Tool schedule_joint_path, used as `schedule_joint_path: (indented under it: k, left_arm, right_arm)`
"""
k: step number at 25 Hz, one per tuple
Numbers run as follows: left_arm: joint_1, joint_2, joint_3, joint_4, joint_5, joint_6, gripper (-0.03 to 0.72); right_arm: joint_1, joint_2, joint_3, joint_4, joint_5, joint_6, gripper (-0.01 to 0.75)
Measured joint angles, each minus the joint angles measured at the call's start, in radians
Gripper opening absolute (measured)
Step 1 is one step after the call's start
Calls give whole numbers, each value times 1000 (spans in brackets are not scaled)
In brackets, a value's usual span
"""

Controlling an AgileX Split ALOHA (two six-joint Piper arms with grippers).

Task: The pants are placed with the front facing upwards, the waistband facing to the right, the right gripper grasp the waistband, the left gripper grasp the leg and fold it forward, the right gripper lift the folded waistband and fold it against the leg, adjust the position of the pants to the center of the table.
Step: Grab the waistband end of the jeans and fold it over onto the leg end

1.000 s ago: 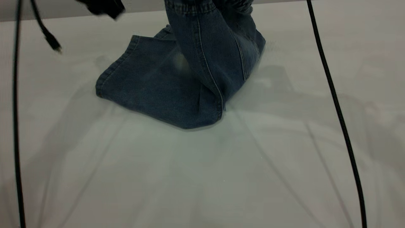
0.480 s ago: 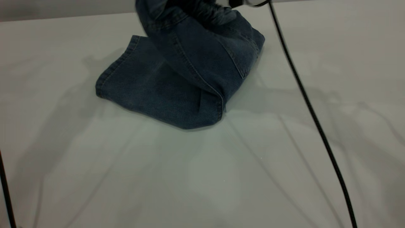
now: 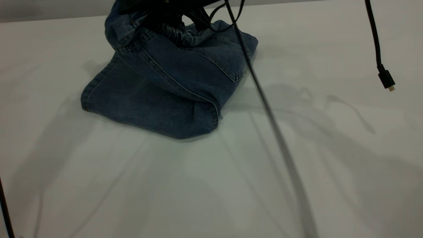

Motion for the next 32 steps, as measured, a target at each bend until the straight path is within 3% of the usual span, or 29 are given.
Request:
schedule_joint_path:
  k: [3,12,16,23,32]
  left_arm:
    - [0,0,0,0,0,0,292]
    - [0,0,0,1,-3,0,292]
    - [0,0,0,3,-3,2,292]
    - [0,0,0,3,-6,2,292]
    - [0,0,0,3,-8,2,292]
  right_arm:
    - [0,25,-37,0,-3,0,132]
    - [0,25,-38,-25,24,-24,406]
    - [-1,25,-38,-49,53,-29,488]
    - [-1,25,-70,-105,123,-13,512]
    - [36,25,-186,-403,-77,234,512]
